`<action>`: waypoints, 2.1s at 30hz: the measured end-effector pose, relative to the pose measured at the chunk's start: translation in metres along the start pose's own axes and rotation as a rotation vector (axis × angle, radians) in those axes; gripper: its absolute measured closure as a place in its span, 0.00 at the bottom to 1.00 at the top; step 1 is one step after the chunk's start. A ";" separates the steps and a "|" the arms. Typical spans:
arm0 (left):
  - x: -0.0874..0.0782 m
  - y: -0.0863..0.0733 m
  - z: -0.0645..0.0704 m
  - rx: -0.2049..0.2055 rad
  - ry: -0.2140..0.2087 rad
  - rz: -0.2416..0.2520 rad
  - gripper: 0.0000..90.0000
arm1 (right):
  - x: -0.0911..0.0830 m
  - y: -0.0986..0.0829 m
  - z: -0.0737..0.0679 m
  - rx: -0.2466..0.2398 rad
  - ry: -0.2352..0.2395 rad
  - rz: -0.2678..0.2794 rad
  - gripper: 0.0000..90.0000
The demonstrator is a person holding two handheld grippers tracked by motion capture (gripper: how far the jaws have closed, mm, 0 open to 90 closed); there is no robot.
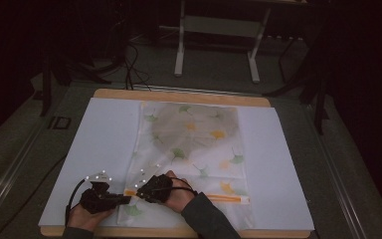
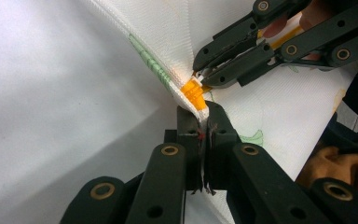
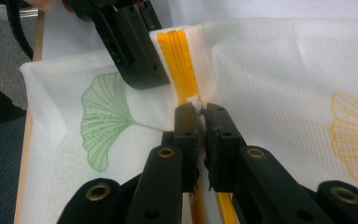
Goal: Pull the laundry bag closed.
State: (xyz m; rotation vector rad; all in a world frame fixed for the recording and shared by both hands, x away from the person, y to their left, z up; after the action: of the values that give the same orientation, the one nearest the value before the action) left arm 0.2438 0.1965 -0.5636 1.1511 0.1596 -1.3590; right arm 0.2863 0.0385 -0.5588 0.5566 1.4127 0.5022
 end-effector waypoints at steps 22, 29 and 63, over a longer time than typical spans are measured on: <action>-0.002 0.000 -0.002 -0.006 0.010 0.017 0.97 | -0.008 -0.009 0.002 0.006 -0.006 -0.032 0.94; -0.003 0.000 -0.002 -0.006 0.010 0.018 0.97 | -0.011 -0.013 0.002 0.014 -0.010 -0.035 0.94; -0.004 0.000 -0.002 -0.009 0.010 0.021 0.97 | -0.024 -0.024 0.004 -0.004 -0.031 -0.095 0.94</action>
State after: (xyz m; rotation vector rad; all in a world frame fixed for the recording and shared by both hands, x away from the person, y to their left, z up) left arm 0.2440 0.2003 -0.5621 1.1493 0.1600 -1.3328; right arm 0.2877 0.0042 -0.5550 0.4898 1.4009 0.4188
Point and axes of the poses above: each handheld gripper's, and its own axes: x roughly forward along the jaws, y roughly out of its top, z roughly to its right, the point moved 4 cm from there along x, roughly forward along the jaws, and after that the axes turned 6 degrees about -x, right-handed, at the moved point
